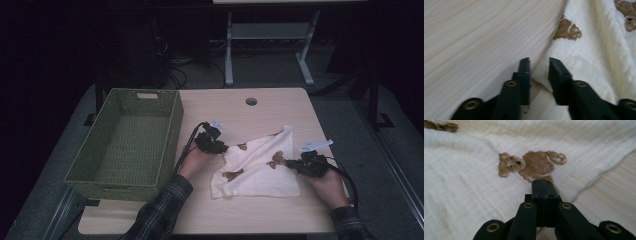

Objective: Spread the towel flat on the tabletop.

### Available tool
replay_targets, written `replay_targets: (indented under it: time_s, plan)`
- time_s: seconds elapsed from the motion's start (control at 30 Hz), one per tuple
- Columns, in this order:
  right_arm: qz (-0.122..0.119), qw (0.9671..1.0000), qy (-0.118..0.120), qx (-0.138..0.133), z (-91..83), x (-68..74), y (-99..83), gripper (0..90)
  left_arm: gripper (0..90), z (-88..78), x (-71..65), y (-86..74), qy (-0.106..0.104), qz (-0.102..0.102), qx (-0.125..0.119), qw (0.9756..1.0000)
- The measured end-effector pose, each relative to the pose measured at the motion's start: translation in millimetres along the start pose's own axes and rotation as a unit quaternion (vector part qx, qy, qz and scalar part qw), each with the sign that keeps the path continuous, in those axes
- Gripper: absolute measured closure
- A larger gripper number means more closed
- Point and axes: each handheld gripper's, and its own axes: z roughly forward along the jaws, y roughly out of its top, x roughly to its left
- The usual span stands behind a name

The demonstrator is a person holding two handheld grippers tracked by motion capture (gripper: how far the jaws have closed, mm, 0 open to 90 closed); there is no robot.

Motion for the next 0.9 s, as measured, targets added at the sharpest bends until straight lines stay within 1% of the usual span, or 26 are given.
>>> replay_targets:
  time_s: [0.07,0.1,0.17,0.23,0.27,0.3,0.33,0.4,0.47,0.53,0.57,0.63,0.67,0.7,0.73,0.83,0.9]
  plan:
    - [0.000,1.0000,0.000,0.000,0.0,-0.1,0.0,89.1,83.1,0.8,-1.4,-0.1,-0.001,0.002,0.003,1.0000]
    - [0.001,1.0000,0.000,0.000,0.1,-0.1,0.0,89.1,85.7,0.6,-1.5,0.0,-0.003,0.001,0.001,1.0000]
    - [0.000,1.0000,0.000,0.000,0.0,-0.1,0.0,89.1,87.3,-3.2,-1.9,1.4,-0.002,0.002,-0.008,1.0000]
    - [0.000,1.0000,0.000,0.000,0.0,0.0,-0.1,89.1,87.6,-10.1,-4.0,4.9,-0.001,0.000,-0.028,0.9996]
    - [0.000,1.0000,0.000,-0.001,0.1,0.0,-0.1,89.1,87.6,-14.5,-6.3,7.4,-0.001,0.004,-0.036,0.9993]
    - [0.001,1.0000,0.000,-0.001,0.1,0.0,-0.2,89.1,87.7,-17.6,-10.6,9.9,-0.004,0.003,-0.049,0.9988]
    - [0.001,1.0000,0.001,-0.002,0.1,-0.2,-0.3,89.1,87.8,-21.6,-15.0,13.0,-0.007,0.015,-0.052,0.9985]
    - [0.002,1.0000,0.002,-0.002,0.1,-0.4,-0.4,89.1,87.8,-25.8,-27.7,18.8,-0.017,0.038,-0.062,0.9972]
    - [0.001,1.0000,0.002,-0.003,0.2,-0.4,-0.5,89.1,87.8,-26.7,-42.6,23.9,-0.030,0.057,-0.070,0.9955]
    - [-0.001,1.0000,0.001,-0.003,0.1,-0.4,-0.6,89.1,87.8,-24.1,-57.9,27.2,-0.047,0.075,-0.071,0.9935]
    - [-0.001,1.0000,0.001,-0.003,0.1,-0.5,-0.6,89.1,87.8,-21.2,-65.8,27.9,-0.057,0.076,-0.073,0.9928]
    - [-0.002,1.0000,0.001,-0.003,0.1,-0.4,-0.6,89.1,87.8,-14.5,-79.1,27.9,-0.075,0.086,-0.068,0.9911]
    - [0.001,1.0000,0.001,-0.001,-0.1,0.1,-0.6,89.1,87.9,-10.8,-85.4,27.4,-0.080,0.091,-0.063,0.9906]
    - [-0.002,1.0000,0.001,-0.003,0.1,-0.3,-0.6,89.1,87.9,-7.1,-90.5,26.7,-0.085,0.102,-0.052,0.9898]
    - [0.001,1.0000,0.001,-0.002,-0.1,0.0,-0.6,89.1,87.8,-2.4,-95.7,25.6,-0.089,0.107,-0.047,0.9892]
    - [0.000,1.0000,0.001,-0.001,-0.1,0.0,-0.6,89.1,87.8,10.4,-108.9,21.2,-0.102,0.113,-0.030,0.9878]
    - [-0.001,1.0000,0.002,-0.002,-0.1,-0.3,-0.6,89.1,87.9,16.3,-115.4,18.8,-0.111,0.120,-0.019,0.9864]
